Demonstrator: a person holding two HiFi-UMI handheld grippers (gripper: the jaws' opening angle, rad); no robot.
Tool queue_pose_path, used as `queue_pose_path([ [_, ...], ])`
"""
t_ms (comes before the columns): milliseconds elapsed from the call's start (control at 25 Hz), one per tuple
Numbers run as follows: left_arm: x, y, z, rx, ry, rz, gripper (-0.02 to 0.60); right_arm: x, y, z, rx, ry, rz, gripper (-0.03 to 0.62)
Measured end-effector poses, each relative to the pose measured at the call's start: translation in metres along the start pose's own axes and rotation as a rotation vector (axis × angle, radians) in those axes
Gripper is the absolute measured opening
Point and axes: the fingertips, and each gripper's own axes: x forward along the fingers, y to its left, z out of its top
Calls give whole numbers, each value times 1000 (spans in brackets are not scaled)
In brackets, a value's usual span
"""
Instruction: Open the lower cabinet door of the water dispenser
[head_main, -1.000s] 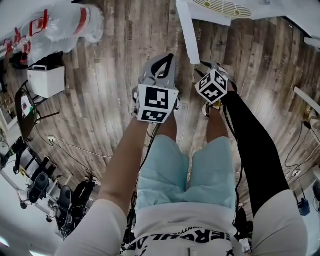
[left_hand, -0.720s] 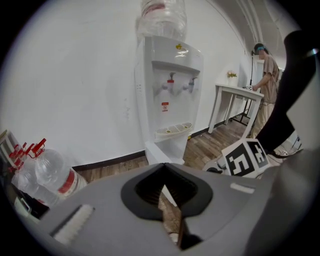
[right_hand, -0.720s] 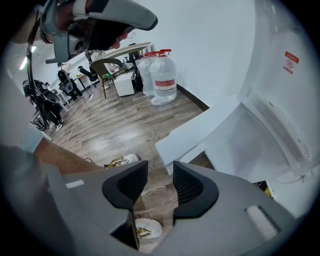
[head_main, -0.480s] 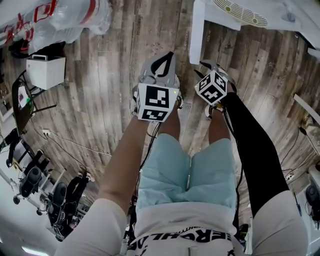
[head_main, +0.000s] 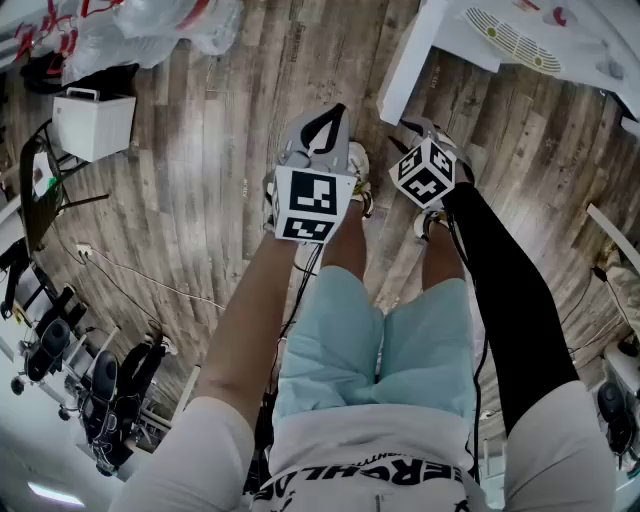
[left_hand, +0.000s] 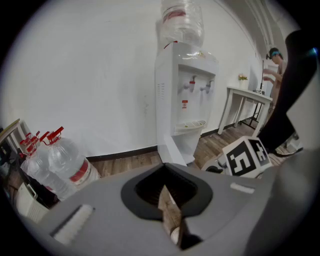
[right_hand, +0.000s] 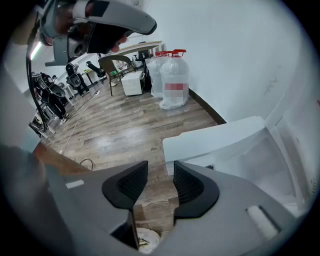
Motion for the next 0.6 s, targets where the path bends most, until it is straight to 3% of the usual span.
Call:
queue_pose_path([
  [600,-14,43,-27,-58,15,46,55,21,5,45,-85,-15,-9,150],
])
